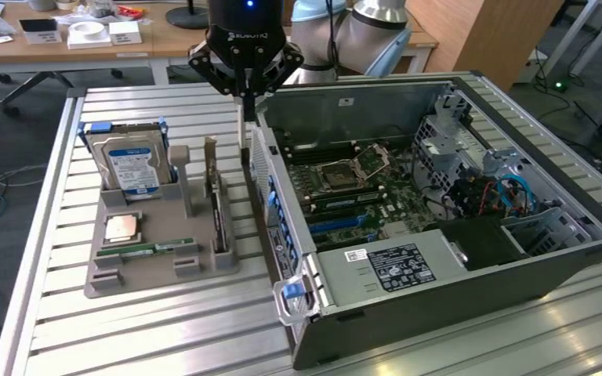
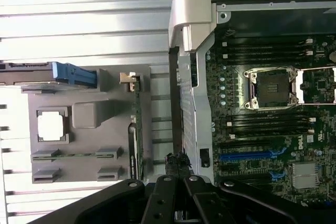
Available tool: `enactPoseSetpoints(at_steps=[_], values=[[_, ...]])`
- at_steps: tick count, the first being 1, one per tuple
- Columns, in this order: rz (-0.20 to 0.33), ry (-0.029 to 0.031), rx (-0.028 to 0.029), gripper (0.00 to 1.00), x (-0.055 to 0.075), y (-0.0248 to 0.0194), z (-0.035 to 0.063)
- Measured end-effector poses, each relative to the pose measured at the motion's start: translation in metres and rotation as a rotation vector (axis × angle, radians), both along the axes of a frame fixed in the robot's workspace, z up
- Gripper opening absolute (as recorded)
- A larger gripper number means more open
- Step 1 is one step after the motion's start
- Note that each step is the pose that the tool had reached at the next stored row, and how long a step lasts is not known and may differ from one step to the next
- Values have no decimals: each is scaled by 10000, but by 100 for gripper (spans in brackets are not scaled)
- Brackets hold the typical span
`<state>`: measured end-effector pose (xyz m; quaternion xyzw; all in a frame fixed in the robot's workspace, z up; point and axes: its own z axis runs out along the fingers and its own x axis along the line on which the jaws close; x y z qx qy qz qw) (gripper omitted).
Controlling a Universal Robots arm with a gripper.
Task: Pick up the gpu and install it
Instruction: 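Reach for the gpu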
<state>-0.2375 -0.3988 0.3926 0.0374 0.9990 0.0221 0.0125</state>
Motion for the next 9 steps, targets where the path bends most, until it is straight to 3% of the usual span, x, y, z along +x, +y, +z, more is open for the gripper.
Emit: enactPoseSetpoints(at_steps=[9], values=[[0, 0, 0, 11, -225, 0, -5]])
